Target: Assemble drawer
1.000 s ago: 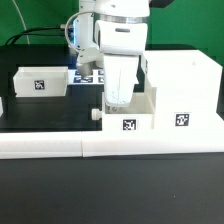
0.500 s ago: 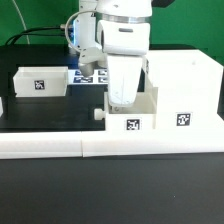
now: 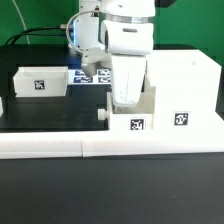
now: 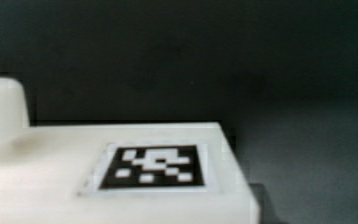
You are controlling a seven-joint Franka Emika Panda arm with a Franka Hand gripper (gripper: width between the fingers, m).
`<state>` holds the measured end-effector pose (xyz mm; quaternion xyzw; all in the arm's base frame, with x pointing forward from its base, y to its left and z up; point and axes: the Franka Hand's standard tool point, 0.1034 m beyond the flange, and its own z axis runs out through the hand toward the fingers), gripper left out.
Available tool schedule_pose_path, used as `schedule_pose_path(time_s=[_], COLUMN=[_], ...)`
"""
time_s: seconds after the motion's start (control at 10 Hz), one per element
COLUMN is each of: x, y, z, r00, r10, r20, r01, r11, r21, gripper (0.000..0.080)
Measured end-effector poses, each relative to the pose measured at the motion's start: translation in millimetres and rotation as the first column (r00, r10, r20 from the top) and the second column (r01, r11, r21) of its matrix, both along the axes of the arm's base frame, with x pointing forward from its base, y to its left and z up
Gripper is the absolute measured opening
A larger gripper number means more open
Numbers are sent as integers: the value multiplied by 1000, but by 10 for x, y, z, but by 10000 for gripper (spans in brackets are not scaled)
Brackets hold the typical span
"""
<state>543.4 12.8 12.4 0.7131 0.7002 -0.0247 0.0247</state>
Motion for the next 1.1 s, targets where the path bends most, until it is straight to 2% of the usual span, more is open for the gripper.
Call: schedule_pose_path(time_s=[0.6, 0.7, 0.9, 1.0, 1.1], x=[8, 9, 15, 16, 3], y=[-3, -2, 10, 29, 44], z=[2, 5, 43, 84, 180], r00=[1000, 999, 999, 999, 998], r10=[-31, -32, -47, -49, -50], r20=[5, 4, 0, -4, -23], r01=[31, 32, 47, 49, 50], r11=[1000, 999, 999, 999, 999], r21=[0, -1, -2, -3, -9], gripper=[42, 260, 560, 560, 630])
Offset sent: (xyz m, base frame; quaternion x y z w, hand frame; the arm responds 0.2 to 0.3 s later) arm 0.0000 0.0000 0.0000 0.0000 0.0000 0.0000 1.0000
